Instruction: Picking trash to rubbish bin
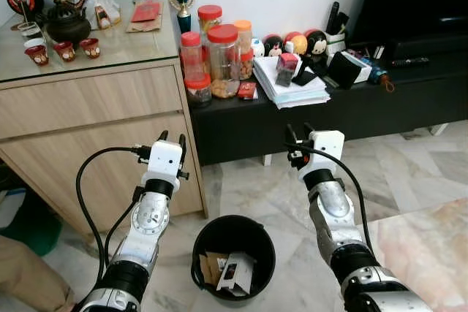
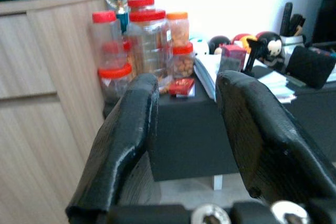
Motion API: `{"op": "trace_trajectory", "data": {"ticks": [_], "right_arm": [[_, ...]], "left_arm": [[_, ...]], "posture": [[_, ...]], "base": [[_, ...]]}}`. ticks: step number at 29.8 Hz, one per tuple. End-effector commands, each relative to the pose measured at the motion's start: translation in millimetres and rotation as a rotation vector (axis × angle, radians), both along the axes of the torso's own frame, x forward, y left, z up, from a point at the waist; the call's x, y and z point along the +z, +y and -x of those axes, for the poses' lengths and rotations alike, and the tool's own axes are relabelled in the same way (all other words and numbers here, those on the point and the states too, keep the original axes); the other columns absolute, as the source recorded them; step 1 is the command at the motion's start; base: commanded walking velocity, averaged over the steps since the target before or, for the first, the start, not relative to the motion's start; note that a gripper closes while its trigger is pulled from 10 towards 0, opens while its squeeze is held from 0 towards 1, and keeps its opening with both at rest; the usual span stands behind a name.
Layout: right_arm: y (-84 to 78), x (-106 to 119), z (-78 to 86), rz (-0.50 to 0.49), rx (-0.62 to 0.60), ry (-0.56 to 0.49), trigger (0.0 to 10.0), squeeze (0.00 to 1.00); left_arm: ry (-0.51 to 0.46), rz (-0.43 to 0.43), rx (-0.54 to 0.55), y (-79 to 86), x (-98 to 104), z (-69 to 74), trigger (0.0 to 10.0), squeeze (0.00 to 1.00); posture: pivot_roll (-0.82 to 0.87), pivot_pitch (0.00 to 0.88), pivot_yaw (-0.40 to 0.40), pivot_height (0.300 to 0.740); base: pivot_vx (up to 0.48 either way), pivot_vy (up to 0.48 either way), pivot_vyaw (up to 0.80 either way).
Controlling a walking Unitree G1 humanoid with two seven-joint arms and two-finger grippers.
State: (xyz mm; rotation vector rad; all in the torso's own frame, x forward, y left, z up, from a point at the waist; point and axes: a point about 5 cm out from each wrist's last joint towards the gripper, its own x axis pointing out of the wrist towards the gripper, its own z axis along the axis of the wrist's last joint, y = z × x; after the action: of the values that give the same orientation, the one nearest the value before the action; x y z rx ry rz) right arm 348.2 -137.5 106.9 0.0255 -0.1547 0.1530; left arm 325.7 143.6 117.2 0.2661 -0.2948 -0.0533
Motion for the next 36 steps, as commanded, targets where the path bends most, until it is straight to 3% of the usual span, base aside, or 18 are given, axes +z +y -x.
{"op": "trace_trajectory", "data": {"ticks": [1,36], "right_arm": [[1.9,0.3,1.1,0.005,0.008,-0.008,10.0,0.0],[3.7,2.2,1.4,0.007,-0.003,-0.019,10.0,0.0]], "left_arm": [[-0.025,-0.015,-0.015,-0.9,4.9,-0.3,10.0,0.0],[-0.021,-0.01,-0.023,-3.2,4.1,-1.5,10.0,0.0]], "posture": [[0.2,0.0,0.029,0.74],[0.2,0.0,0.027,0.74]], "base": [[-0.251,0.0,0.0],[-0.27,0.0,0.0]]}}
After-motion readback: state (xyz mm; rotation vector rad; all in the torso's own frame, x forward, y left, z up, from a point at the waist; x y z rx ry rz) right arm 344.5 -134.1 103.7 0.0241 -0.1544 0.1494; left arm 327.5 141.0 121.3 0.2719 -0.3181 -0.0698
